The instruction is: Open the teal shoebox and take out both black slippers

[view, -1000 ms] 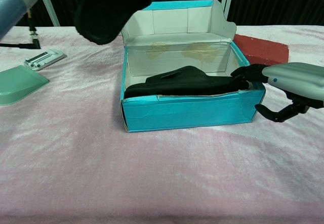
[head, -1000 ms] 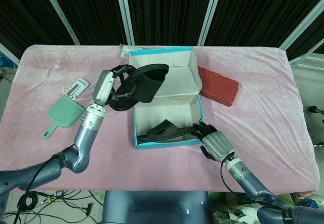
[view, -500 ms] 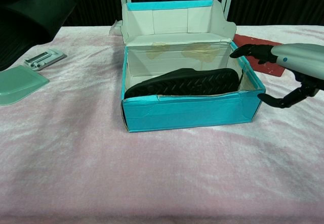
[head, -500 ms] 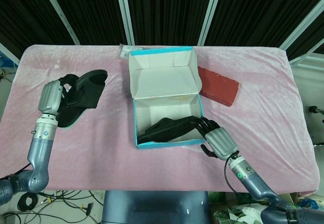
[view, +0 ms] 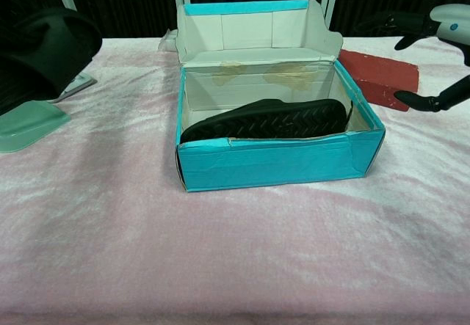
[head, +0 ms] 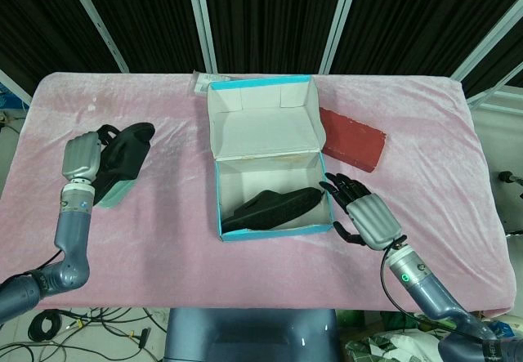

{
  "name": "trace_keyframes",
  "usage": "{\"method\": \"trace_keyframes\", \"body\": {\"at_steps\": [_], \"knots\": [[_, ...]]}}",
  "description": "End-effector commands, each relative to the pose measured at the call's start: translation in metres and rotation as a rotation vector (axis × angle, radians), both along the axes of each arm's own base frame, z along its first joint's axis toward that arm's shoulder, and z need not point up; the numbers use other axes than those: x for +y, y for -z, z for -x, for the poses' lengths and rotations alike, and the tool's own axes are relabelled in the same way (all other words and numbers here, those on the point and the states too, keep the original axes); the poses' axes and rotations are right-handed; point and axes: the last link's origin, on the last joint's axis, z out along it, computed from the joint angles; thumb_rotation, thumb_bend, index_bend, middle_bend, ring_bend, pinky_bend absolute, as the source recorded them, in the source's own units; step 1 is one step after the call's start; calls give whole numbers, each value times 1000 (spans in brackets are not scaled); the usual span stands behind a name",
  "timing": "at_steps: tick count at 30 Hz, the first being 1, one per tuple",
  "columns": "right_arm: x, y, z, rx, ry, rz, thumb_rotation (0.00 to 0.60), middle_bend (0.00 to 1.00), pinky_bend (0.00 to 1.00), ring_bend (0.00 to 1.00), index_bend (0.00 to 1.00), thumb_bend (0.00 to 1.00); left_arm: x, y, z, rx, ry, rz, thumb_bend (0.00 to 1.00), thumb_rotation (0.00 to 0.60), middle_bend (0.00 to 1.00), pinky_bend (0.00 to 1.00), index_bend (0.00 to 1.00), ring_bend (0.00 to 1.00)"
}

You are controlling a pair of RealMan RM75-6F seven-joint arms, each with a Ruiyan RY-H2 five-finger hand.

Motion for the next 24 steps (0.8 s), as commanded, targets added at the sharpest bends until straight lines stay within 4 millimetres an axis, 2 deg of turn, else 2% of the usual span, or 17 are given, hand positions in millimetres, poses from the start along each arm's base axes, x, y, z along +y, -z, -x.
{"method": "trace_keyframes", "body": {"at_steps": [1,4,8,11,16,20,24], "knots": [[-7,-2,-6,9,-17,-12,600,0,143,0,0,295,7,14,-10,2,-13,57,36,600,245,403,67,158],[-16,-1,-12,21,-23,-33,600,0,143,0,0,258,6,15,-20,-22,4,80,0,600,177,302,5,86],[-28,2,-26,37,-50,-56,600,3,143,0,0,238,-3,2,-27,-6,42,72,0,600,155,272,0,73],[-36,6,-38,38,-65,-79,600,11,143,0,0,238,-19,-15,-29,-4,68,44,0,600,158,273,8,73],[-52,20,-55,84,-96,-121,600,23,143,0,3,237,-57,-48,-24,-1,94,-7,0,600,169,273,32,73],[-61,37,-63,132,-112,-157,600,41,143,0,32,237,-81,-63,-16,-14,91,-18,0,600,171,273,33,73],[-68,52,-66,178,-114,-187,600,47,143,0,58,238,-97,-69,-5,-38,72,-10,0,600,172,273,34,73]]}}
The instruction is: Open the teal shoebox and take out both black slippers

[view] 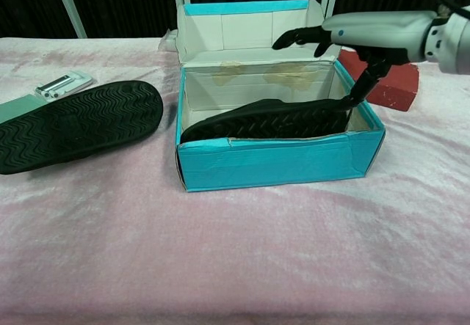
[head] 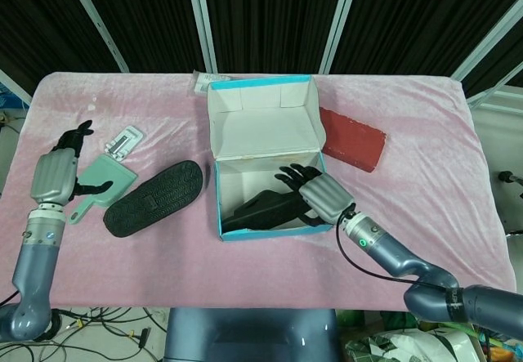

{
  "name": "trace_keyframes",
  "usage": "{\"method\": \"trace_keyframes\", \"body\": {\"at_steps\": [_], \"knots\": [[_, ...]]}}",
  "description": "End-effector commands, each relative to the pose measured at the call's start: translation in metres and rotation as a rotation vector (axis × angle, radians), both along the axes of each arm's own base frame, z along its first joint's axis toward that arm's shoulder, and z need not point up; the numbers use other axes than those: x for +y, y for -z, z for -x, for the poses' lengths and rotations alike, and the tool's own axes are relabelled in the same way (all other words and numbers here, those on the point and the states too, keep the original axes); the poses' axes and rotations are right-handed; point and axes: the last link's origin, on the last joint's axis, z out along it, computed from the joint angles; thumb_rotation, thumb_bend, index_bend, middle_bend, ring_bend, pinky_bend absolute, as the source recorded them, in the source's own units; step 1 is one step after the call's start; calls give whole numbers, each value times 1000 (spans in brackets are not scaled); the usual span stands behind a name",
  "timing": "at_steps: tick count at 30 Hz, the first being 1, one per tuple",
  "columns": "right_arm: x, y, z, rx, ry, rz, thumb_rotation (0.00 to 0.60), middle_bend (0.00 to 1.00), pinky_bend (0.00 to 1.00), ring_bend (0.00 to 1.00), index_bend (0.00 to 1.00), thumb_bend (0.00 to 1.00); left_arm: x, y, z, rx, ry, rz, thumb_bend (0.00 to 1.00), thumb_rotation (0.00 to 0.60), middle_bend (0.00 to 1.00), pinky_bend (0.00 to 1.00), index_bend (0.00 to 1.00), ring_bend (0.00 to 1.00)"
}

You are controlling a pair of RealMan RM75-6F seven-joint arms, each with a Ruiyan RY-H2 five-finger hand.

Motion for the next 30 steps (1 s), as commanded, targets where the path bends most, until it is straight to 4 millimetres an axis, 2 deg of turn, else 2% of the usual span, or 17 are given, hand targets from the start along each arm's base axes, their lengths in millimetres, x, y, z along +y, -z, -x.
{"method": "trace_keyframes", "body": {"at_steps": [1,10,18,24,30], "knots": [[-7,12,-2,38,0,-16,600,49,143,0,62,238,-14,-5,11,-27,-20,3,0,600,171,273,34,73],[-16,27,7,123,17,-33,600,55,143,0,88,238,-18,0,30,-71,-70,23,0,600,166,273,31,73],[-21,45,16,196,33,-58,600,68,151,0,109,254,-18,5,33,-86,-73,27,0,600,163,273,25,73],[-24,54,20,221,41,-64,600,127,183,9,189,388,-20,4,39,-97,-86,22,0,600,159,274,18,72],[-23,63,20,214,20,-59,600,280,279,140,399,571,-24,4,45,-107,-103,19,0,600,156,274,14,73]]}}
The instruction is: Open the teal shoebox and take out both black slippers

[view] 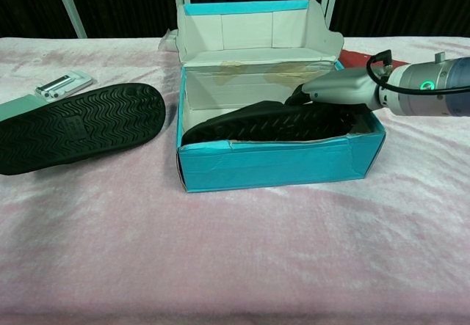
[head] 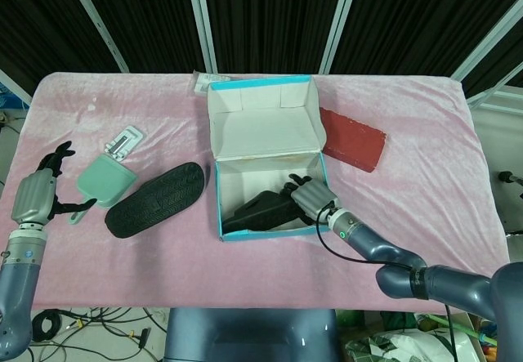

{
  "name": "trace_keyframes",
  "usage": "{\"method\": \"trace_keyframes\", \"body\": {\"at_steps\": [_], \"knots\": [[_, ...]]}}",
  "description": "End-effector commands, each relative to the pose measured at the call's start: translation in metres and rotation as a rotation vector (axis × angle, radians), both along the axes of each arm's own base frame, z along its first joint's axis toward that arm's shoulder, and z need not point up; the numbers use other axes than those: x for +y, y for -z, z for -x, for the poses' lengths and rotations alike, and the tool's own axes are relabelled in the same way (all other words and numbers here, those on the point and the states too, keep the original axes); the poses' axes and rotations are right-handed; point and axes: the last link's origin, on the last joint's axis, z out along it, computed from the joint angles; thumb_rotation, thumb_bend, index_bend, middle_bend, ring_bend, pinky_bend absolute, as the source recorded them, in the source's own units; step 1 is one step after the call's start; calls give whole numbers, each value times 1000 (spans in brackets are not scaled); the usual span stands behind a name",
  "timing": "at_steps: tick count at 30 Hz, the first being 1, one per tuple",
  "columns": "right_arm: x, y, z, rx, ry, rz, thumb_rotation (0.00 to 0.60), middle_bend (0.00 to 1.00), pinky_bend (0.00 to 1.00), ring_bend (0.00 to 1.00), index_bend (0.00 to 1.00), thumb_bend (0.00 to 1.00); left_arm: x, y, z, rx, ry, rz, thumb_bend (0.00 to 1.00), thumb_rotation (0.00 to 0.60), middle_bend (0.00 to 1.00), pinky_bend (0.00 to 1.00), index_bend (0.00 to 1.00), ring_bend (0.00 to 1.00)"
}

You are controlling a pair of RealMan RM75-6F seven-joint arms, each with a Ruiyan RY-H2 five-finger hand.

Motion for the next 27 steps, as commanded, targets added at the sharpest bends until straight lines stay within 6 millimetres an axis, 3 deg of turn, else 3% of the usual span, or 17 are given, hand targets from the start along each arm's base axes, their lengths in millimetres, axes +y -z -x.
{"method": "trace_keyframes", "body": {"at_steps": [1,7,18,27], "knots": [[2,2,-3,-35,-8,7,600,310,301,168,436,600,-1,0,2,-3,-6,-3,0,600,155,274,14,73],[4,-9,-9,-129,-21,24,600,393,350,238,542,657,-1,1,5,-14,-17,-2,0,600,155,274,12,73],[3,-22,-14,-275,27,-3,600,419,350,244,564,657,1,6,7,-24,-27,22,0,600,148,286,8,73],[5,-49,-16,-518,124,3,600,418,350,244,565,635,3,8,8,-19,-31,37,0,600,149,292,8,73]]}}
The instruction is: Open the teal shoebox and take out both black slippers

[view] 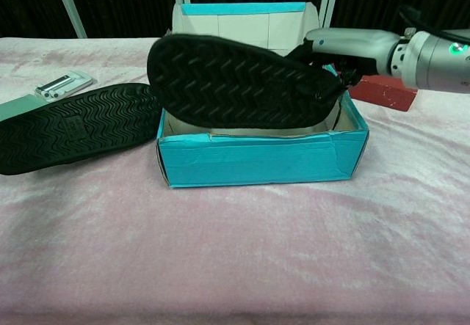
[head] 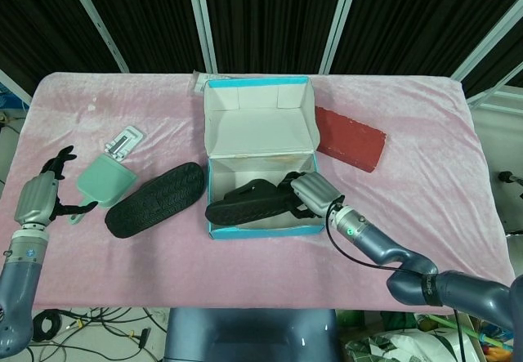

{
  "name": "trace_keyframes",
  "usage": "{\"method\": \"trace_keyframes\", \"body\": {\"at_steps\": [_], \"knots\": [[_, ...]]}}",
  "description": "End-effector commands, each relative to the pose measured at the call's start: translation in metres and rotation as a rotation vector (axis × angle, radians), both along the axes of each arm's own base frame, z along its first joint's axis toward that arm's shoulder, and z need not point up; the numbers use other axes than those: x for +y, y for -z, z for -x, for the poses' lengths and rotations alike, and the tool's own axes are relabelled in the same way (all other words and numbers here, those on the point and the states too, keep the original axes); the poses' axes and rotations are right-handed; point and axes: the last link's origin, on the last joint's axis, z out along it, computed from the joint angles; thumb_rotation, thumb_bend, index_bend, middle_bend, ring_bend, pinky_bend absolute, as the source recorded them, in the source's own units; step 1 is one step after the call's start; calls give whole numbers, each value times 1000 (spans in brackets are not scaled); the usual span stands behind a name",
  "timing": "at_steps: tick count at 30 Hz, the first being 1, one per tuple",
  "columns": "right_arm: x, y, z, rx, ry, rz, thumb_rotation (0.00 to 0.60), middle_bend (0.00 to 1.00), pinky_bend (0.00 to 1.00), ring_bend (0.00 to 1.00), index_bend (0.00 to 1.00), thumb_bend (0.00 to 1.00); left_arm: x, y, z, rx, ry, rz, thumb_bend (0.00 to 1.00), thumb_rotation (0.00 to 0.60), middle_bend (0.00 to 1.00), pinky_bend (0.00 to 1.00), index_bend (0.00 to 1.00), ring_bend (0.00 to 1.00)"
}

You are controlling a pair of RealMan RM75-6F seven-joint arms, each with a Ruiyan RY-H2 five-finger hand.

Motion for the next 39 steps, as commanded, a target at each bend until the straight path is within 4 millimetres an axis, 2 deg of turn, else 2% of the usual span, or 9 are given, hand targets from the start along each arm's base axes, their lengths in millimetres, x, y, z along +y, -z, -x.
{"method": "trace_keyframes", "body": {"at_steps": [1,7,12,15,20,26,32,39], "knots": [[2,-18,1,-119,39,16,600,418,350,244,565,633,0,0,0,3,1,1,0,600,149,292,8,73],[5,-44,4,-279,102,15,600,416,348,244,565,616,-1,0,-1,11,4,2,0,600,149,293,7,73],[9,-74,23,-266,83,96,600,413,341,244,564,614,-6,-6,-2,29,20,-23,0,600,151,293,6,73],[15,-94,47,-211,99,161,600,412,335,244,564,615,-11,-12,-2,38,27,-47,0,600,151,293,8,73],[31,-113,92,-50,161,228,600,395,315,220,564,614,-18,-18,-2,44,34,-72,0,600,152,293,9,73],[51,-116,133,114,200,279,600,369,294,192,564,615,-24,-22,-3,42,39,-86,0,600,152,293,10,73],[58,-118,155,187,224,317,600,353,290,187,564,614,-29,-23,-1,39,36,-88,0,600,152,293,9,73],[53,-123,177,205,286,347,600,350,290,187,563,616,-35,-22,2,19,27,-82,0,600,152,293,8,73]]}}
